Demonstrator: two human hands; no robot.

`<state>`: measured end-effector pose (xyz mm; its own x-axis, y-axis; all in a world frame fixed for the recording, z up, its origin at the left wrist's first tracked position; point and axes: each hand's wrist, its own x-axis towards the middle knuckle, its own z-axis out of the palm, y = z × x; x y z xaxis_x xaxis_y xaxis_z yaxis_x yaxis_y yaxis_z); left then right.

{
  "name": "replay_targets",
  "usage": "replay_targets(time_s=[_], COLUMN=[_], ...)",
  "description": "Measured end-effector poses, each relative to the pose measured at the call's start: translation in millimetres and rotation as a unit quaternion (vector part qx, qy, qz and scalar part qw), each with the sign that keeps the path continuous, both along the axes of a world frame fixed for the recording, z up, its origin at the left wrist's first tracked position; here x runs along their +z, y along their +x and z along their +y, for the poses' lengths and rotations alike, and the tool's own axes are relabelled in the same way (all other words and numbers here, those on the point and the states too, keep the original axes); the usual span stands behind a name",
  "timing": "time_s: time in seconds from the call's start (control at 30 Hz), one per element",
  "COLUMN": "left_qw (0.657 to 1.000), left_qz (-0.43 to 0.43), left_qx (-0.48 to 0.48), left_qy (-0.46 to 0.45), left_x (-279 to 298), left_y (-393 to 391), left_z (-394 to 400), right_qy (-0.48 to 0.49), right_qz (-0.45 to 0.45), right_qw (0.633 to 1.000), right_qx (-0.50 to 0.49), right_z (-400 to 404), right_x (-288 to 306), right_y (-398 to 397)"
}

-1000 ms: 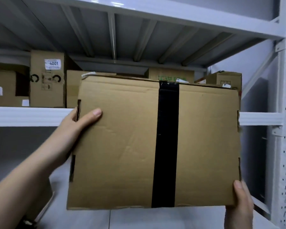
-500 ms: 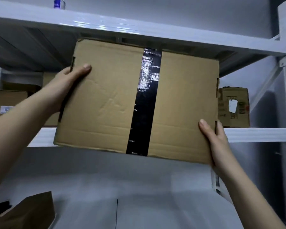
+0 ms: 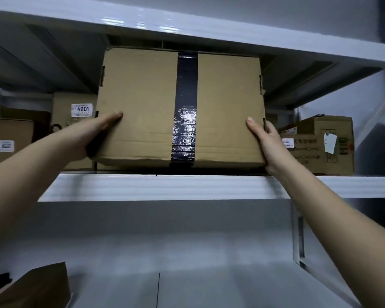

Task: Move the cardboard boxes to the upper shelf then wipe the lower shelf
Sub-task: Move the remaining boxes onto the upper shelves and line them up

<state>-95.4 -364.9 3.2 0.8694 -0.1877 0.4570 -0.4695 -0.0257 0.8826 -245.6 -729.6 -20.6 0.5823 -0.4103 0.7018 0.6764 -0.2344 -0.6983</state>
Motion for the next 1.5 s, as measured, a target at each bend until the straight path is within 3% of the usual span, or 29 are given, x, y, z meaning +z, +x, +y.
replay_targets(time_s=[0.23, 0.37, 0.47, 0.63, 0.87, 1.03, 1.2, 1.33, 1.5], left_qw=[1.000, 0.995, 0.976, 0.961, 0.940, 0.934, 0.943, 0.934, 0.929], left_qz=[0.004, 0.015, -0.022, -0.057, -0.075, -0.083, -0.074, -0.100, -0.135], left_qx=[0.027, 0.007, 0.056, 0.113, 0.186, 0.195, 0.207, 0.247, 0.261], left_qy=[0.007, 0.096, 0.208, 0.244, 0.276, 0.286, 0.249, 0.236, 0.226], left_x=[-15.9, -17.9, -19.8, -20.6, -25.0, -27.6, -28.6, -28.1, -26.9], left_y=[7.6, 17.4, 28.3, 36.3, 33.2, 30.6, 31.9, 28.7, 24.7], left_z=[-34.8, -39.5, -50.0, -75.0, -101.5, -107.1, -109.2, -111.2, -107.8], right_qy=[-0.073, -0.107, -0.118, -0.148, -0.175, -0.266, -0.349, -0.398, -0.287], right_qz=[0.070, 0.094, 0.131, 0.171, 0.228, 0.238, 0.190, 0.118, -0.057], right_qw=[0.994, 0.988, 0.982, 0.962, 0.913, 0.852, 0.806, 0.803, 0.770], right_qx=[-0.041, -0.053, -0.072, -0.153, -0.290, -0.382, -0.440, -0.428, -0.567], right_z=[-20.6, -34.9, -43.0, -52.9, -50.6, -41.8, -31.0, -26.6, -30.2], right_x=[-6.5, -4.1, -5.3, -5.2, -4.0, -8.8, -11.1, -11.3, -12.9], right_y=[39.1, 46.8, 50.5, 59.0, 63.6, 59.4, 48.5, 39.5, 25.9])
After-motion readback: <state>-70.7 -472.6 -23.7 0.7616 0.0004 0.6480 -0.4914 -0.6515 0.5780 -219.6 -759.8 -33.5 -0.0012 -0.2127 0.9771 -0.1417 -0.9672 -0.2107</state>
